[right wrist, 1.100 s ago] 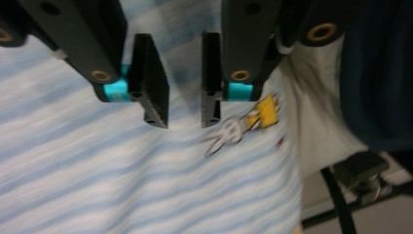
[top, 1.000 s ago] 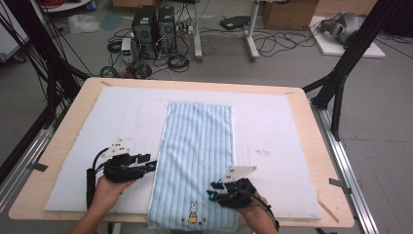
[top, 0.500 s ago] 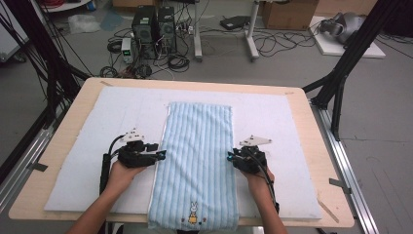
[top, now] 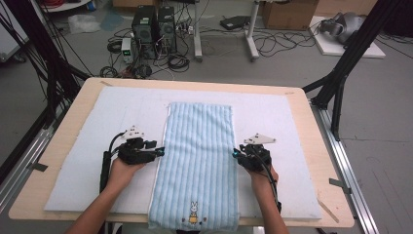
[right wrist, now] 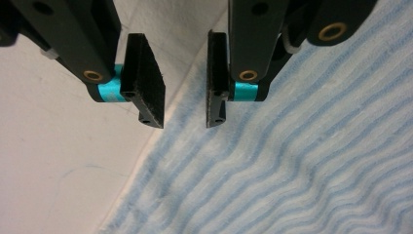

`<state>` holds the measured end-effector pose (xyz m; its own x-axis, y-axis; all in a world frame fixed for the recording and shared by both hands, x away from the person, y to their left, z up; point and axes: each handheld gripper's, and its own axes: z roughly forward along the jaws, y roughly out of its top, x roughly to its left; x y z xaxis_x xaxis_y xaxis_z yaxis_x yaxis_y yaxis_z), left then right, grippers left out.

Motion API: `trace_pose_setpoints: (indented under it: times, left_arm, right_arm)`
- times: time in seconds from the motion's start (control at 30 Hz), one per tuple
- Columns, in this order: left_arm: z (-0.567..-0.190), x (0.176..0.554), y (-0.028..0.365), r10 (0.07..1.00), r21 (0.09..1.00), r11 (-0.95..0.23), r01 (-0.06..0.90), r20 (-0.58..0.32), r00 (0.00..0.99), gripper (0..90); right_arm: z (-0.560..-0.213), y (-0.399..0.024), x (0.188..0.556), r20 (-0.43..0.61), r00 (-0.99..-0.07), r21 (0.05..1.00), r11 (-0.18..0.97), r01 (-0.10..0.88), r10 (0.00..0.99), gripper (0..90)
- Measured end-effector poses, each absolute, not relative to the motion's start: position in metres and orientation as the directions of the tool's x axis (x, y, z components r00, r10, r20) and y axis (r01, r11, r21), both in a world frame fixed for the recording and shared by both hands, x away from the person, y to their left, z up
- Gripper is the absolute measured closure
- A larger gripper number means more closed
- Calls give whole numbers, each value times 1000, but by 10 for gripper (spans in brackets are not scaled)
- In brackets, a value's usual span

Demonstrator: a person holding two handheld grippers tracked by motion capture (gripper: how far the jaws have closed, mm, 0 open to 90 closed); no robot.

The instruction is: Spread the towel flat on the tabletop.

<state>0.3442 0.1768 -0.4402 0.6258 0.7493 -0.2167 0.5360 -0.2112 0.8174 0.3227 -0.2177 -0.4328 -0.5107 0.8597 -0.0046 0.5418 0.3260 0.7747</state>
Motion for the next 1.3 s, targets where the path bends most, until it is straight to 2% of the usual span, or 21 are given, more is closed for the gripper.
trace_pose_setpoints:
  times: [0.1,0.17,0.23,0.27,0.33,0.47,0.5,0.53,0.57,0.67,0.83,0.97,1.03,1.07,1.1,1.17,1.23,1.3]
  left_arm:
    - [-448,349,167,750,803,-226,552,-218,624,585]
    - [-451,347,161,761,787,-284,547,-162,628,632]
    - [-449,345,160,758,786,-361,502,-67,649,744]
    - [-448,344,160,755,776,-380,503,-54,653,858]
    - [-446,341,161,760,762,-393,514,-45,648,879]
    - [-444,338,170,767,760,-376,530,-65,638,868]
    - [-444,340,172,773,768,-352,535,-85,629,809]
    - [-444,342,174,780,778,-323,538,-103,617,691]
    - [-443,344,176,784,791,-300,534,-114,610,611]
    - [-437,356,177,792,815,-262,517,-124,597,556]
    - [-431,386,173,835,861,-193,471,-108,540,545]
    - [-436,416,166,847,815,-196,545,-139,513,595]
    - [-441,424,161,854,799,-195,569,-148,500,618]
    - [-443,426,158,855,794,-211,570,-133,501,630]
    - [-444,427,155,857,795,-219,566,-120,502,644]
    - [-446,431,151,862,796,-227,560,-104,497,649]
    - [-446,435,149,865,799,-225,558,-100,491,636]
    - [-446,441,147,866,806,-212,553,-108,488,618]
  right_arm:
    - [-434,-221,322,-2,-498,773,317,549,867,663]
    - [-433,-222,322,8,-493,775,306,553,870,653]
    - [-434,-223,322,12,-494,774,305,555,869,646]
    - [-434,-223,323,13,-496,772,306,556,868,640]
    - [-435,-221,322,13,-500,767,312,561,866,638]
    - [-435,-218,321,8,-513,766,324,555,858,639]
    - [-435,-218,323,17,-512,770,315,554,859,639]
    - [-434,-218,325,30,-509,773,303,558,860,638]
    - [-433,-219,328,36,-506,776,295,557,862,638]
    - [-431,-218,341,41,-489,782,277,559,871,640]
    - [-434,-213,368,94,-451,781,215,586,887,665]
    - [-441,-201,382,74,-447,744,249,620,891,695]
    - [-445,-197,384,44,-448,728,278,627,893,770]
    - [-445,-197,384,22,-452,728,296,618,892,846]
    - [-444,-195,383,-33,-441,725,325,608,897,854]
    - [-445,-195,383,-60,-425,724,333,604,903,850]
    - [-444,-197,383,-47,-408,726,312,613,912,745]
    - [-442,-203,381,0,-423,741,285,609,906,680]
